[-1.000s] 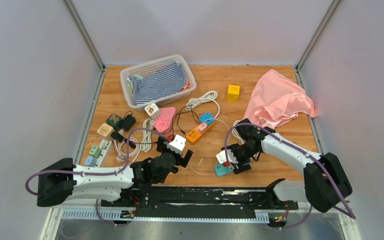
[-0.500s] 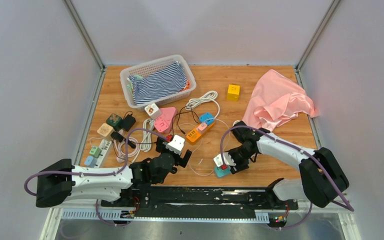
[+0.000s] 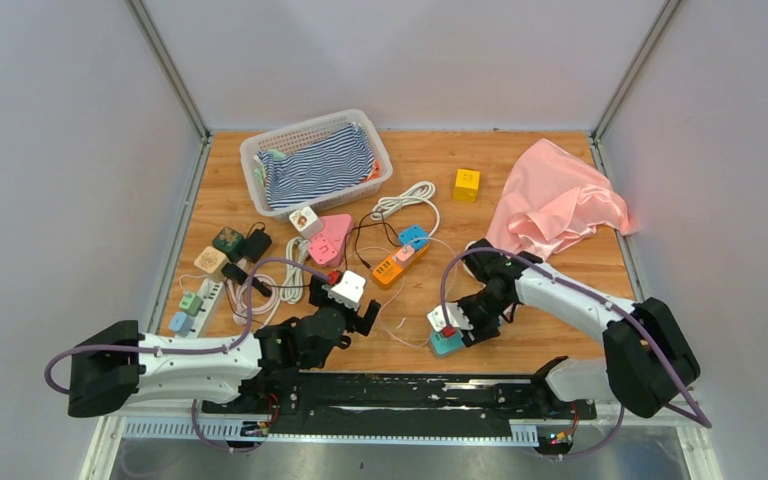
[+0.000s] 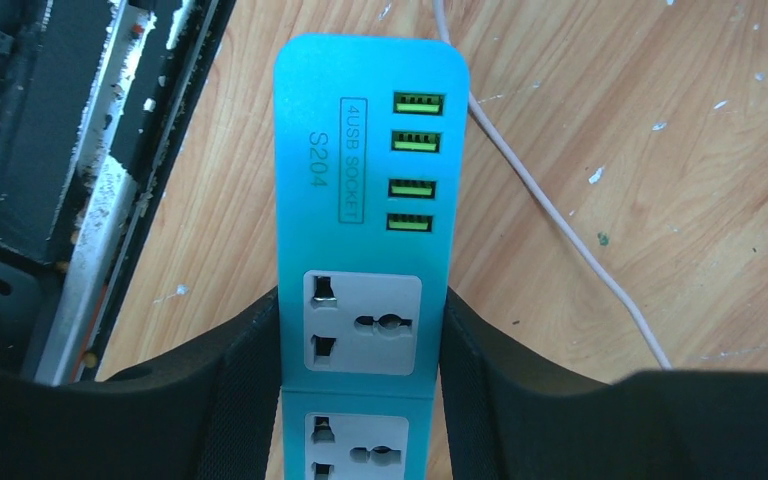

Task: Pull the plug off the socket
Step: Pick up the socket from the corner of the board.

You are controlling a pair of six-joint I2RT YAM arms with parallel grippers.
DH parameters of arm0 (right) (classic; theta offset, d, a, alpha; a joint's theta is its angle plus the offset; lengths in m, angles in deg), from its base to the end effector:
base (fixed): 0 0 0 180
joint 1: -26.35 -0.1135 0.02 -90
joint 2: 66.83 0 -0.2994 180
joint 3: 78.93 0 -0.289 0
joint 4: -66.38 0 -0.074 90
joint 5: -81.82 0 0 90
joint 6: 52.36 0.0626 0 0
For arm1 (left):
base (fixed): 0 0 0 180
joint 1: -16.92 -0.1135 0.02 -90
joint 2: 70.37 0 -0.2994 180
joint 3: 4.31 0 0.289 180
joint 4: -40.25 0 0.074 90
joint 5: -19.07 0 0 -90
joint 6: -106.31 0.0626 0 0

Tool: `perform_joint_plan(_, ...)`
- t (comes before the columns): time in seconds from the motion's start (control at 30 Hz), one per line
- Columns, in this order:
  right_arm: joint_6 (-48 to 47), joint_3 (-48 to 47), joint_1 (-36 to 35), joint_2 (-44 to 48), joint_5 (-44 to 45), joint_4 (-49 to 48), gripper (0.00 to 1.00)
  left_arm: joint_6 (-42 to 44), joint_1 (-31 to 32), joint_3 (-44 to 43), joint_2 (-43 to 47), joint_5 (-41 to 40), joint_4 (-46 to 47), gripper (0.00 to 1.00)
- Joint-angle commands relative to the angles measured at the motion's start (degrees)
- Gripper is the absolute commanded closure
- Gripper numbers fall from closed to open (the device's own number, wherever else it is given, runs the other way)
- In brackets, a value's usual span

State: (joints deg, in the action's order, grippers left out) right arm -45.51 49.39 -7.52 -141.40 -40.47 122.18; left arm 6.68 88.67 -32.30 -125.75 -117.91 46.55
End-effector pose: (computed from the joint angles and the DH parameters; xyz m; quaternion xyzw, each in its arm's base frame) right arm 0.1736 0.1568 0.1652 -0.8294 0.4759 0.2121 0.2014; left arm 0.1109 -0.1902 0.1849 0.1970 0.7642 -0.0891 0.6077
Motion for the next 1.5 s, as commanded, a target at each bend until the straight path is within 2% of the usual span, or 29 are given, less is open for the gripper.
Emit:
perform_joint_plan(0.0,1.2,-3.6,-0.8,1.7,-1.4,8.0,1.0,-0.7,-0.1,0.7,0.7,-1.8,0.6,0.0)
perform_joint_plan(0.2,6.2,-6.5,0.2,2.7,1.0,11.5,1.0,-0.7,-0.2,0.8,0.8,-1.8,0.6,0.0)
perform_joint_plan(0.37,9.0,-6.4,3.3,8.1,1.7,11.3,1.0,-0.7,-0.2,0.8,1.0,-1.8,0.6,0.0)
perform_joint_plan(0.63,17.3,-8.3,16.3,20.3,-6.0,7.1,1.0,-0.6,-0.2,0.6,0.5,-1.2,0.6,0.0)
perform_joint_plan(0.93,24.4,-10.6,28.2,31.7,-8.9,1.6,1.0,-0.4,-0.2,0.6,0.5,-0.7,0.5,0.0)
perform_joint_plan(1.1,28.4,-14.6,31.2,31.9,-7.8,1.3,1.0,-0.4,-0.1,0.7,0.7,-0.6,0.5,0.0)
perform_joint_plan(1.27,31.9,-23.5,32.1,27.5,-5.9,1.0,1.0,-0.2,-0.2,0.4,0.3,-0.3,0.5,0.0)
perform_joint_plan(1.47,33.1,-32.5,32.2,24.1,0.6,0.8,1.0,-0.1,-0.1,0.5,0.4,-0.2,0.5,0.0)
